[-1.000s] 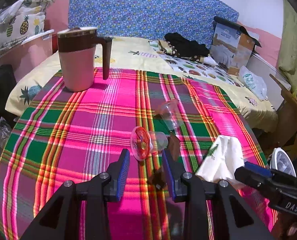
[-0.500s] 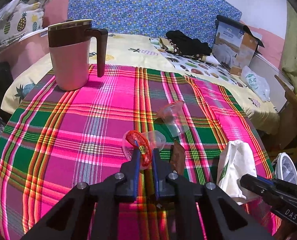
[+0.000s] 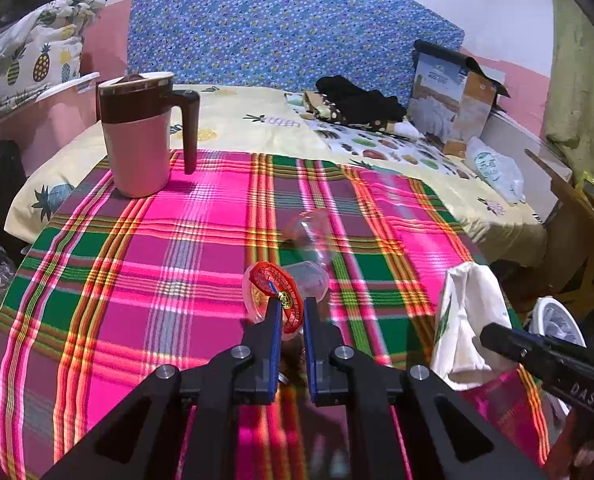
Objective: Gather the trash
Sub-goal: 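Grasp the clear plastic cup with the left gripper while the right grasps the white napkin, then carry the red-lid cup and napkin over the white bin and open both grippers, then move both tools back over the plaid cloth toward the remaining trash, then grasp the brown wrapper with the left gripper while the right grasps the clear cup, then carry the brown wrapper and clear cup over the bin and release both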
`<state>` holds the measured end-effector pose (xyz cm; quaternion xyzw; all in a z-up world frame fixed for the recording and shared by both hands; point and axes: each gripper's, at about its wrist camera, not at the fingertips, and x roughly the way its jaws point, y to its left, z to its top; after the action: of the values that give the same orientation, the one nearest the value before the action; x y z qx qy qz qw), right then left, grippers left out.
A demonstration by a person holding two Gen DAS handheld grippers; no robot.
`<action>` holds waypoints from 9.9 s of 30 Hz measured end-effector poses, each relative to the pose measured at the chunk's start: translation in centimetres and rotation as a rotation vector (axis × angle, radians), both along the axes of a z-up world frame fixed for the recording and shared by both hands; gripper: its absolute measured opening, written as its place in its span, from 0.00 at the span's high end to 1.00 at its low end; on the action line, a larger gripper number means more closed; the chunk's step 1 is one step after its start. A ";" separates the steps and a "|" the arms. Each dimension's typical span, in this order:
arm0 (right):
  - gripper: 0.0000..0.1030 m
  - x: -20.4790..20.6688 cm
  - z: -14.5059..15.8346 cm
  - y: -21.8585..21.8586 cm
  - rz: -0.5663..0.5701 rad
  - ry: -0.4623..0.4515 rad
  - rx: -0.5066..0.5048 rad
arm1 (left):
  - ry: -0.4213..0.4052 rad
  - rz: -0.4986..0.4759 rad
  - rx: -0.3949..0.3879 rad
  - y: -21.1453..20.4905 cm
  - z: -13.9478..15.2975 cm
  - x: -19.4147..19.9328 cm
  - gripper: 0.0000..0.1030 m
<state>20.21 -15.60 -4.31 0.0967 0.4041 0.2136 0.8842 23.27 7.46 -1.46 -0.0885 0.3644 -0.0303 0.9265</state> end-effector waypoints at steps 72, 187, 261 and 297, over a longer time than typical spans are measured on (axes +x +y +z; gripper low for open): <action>0.94 -10.5 -0.4 -22.1 -0.525 -0.026 0.037 | 0.019 -0.640 -0.024 -32.2 1.1 -6.9 0.90; 0.56 -0.3 1.9 0.2 0.030 -0.049 -0.107 | 0.130 -0.108 0.143 -2.3 -3.9 2.7 0.65; 0.74 1.3 2.9 4.7 0.138 -0.103 -0.188 | -0.012 -0.009 -0.025 0.3 1.7 -3.7 0.77; 0.74 -7.9 3.1 -10.3 -0.174 -0.118 -0.098 | -0.044 -0.368 -0.036 -19.6 4.4 -10.6 0.77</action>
<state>12.28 -25.89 -1.21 0.0754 0.3514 0.1213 0.9253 12.65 -12.10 2.90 -0.0361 0.3536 -0.2076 0.9114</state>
